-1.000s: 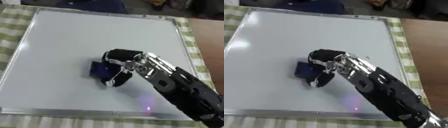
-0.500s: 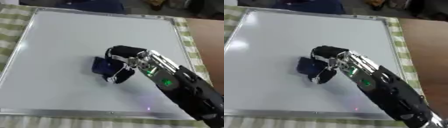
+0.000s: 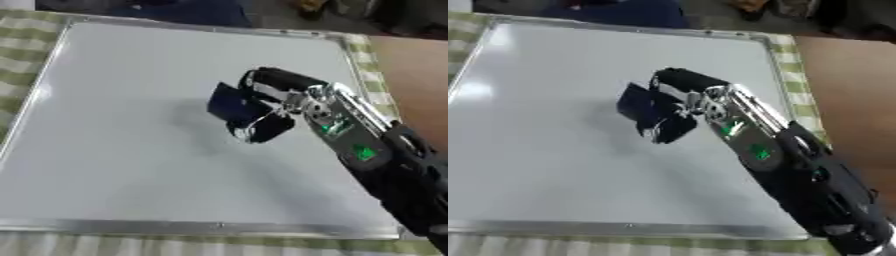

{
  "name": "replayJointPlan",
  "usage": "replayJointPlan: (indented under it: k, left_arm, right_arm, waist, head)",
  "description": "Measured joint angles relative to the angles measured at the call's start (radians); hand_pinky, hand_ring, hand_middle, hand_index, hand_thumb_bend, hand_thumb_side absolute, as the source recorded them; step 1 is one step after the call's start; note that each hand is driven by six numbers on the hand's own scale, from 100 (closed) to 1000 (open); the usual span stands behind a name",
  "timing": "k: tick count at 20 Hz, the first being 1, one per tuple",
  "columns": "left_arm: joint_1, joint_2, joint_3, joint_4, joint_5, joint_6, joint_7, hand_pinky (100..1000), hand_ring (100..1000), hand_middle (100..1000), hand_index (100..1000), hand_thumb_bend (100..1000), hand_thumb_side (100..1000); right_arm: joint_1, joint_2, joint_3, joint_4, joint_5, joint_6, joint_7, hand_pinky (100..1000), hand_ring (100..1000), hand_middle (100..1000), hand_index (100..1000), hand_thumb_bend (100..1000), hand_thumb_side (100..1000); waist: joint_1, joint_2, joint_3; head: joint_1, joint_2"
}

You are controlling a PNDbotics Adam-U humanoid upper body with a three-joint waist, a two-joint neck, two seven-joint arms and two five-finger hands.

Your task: Wipe the whiteboard clean with a brush.

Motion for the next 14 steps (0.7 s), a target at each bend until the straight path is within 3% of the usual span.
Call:
replayJointPlan:
  k: [8,14]
  left_arm:
    - [-0.001,0.0,0.0,0.0,0.0,-0.002,0.002,713,858,833,866,283,1000]
    - [-0.002,0.0,0.0,0.0,0.0,-0.003,0.001,713,858,833,866,279,1000]
  right_arm:
    - [0.01,-0.053,-0.1,0.052,-0.033,0.103,-0.058,678,696,277,100,100,213]
    - [0.009,-0.059,-0.144,0.117,-0.065,0.154,-0.097,670,687,270,100,100,188]
  waist:
    - [0.004,0.005,-0.002]
    - [0.018,0.009,0.0]
  head:
    - [-0.023,0.0]
    - [-0.047,0.014]
